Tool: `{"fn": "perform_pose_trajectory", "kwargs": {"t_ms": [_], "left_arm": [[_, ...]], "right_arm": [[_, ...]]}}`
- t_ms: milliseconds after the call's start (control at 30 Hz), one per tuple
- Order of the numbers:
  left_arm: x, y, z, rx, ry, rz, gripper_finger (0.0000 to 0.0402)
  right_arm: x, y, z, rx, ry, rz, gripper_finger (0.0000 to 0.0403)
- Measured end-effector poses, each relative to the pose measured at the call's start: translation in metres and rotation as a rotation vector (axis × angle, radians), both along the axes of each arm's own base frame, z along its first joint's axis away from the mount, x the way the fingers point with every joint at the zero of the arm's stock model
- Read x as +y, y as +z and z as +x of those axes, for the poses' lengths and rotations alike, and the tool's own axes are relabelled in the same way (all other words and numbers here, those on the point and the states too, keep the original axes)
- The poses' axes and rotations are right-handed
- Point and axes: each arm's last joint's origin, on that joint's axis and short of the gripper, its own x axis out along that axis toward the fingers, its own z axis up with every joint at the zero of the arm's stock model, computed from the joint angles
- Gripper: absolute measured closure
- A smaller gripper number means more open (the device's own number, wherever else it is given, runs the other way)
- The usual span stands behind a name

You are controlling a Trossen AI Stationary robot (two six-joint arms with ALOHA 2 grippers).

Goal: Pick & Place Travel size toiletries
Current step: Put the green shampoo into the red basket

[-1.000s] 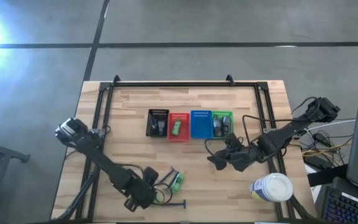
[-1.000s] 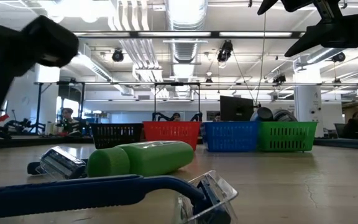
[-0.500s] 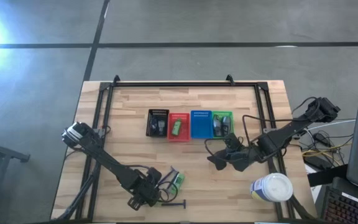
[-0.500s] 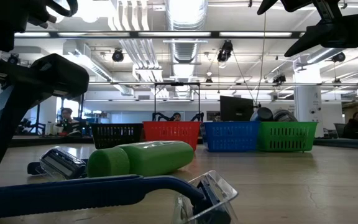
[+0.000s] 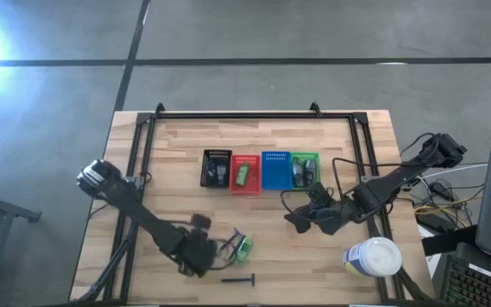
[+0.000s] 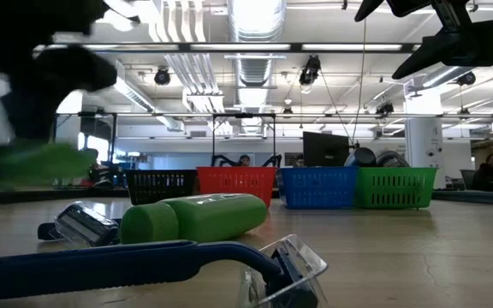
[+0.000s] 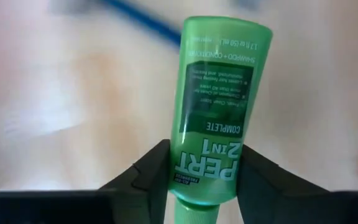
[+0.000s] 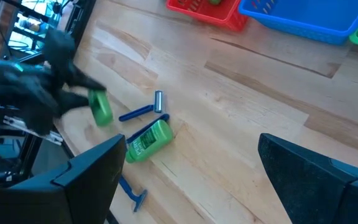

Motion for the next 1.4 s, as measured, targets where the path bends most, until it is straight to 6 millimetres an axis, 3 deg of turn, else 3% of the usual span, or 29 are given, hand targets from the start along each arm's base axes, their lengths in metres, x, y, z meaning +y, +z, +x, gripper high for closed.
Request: {"fn": "perform_pose_trajectory", "kwargs": {"t_ms": [133,267,333,500,733,900,1200,1300,1400], "left_arm": [[0.027,0.027,0.004,-0.184,0.331,0.016,0.025],[0.077,0.043,0.031,-0.41,0.899,-0.128,0.0255],[0.101,0.045,0.048,-0.5,1.098,-0.235,0.0255],[0.151,0.053,0.081,-0.677,1.247,-0.443,0.0255],[0.212,0.04,0.091,-0.684,1.413,-0.455,0.0255],[0.222,0.032,0.097,-0.651,1.428,-0.504,0.0243],[0.221,0.023,0.1,-0.62,1.481,-0.542,0.0166],[0.219,0.029,0.099,-0.598,1.402,-0.569,0.015],[0.208,0.044,0.098,-0.578,1.16,-0.607,0.0147]], "right_arm": [[0.0,0.0,0.0,0.0,0.0,-0.001,0.0039],[-0.001,0.0,0.0,-0.003,-0.007,-0.008,0.0039],[-0.001,0.0,0.0,-0.01,-0.025,-0.01,0.0039],[-0.002,0.0,0.001,-0.015,-0.039,-0.005,0.0039],[-0.002,0.0,0.001,-0.017,-0.044,0.001,0.0039],[-0.002,0.0,0.001,-0.019,-0.047,-0.003,0.0039],[-0.003,0.0,0.001,-0.022,-0.057,-0.027,0.0039],[-0.003,0.0,0.0,-0.019,-0.053,-0.032,0.0039],[-0.003,0.0,0.0,-0.017,-0.042,-0.045,0.0039]]}}
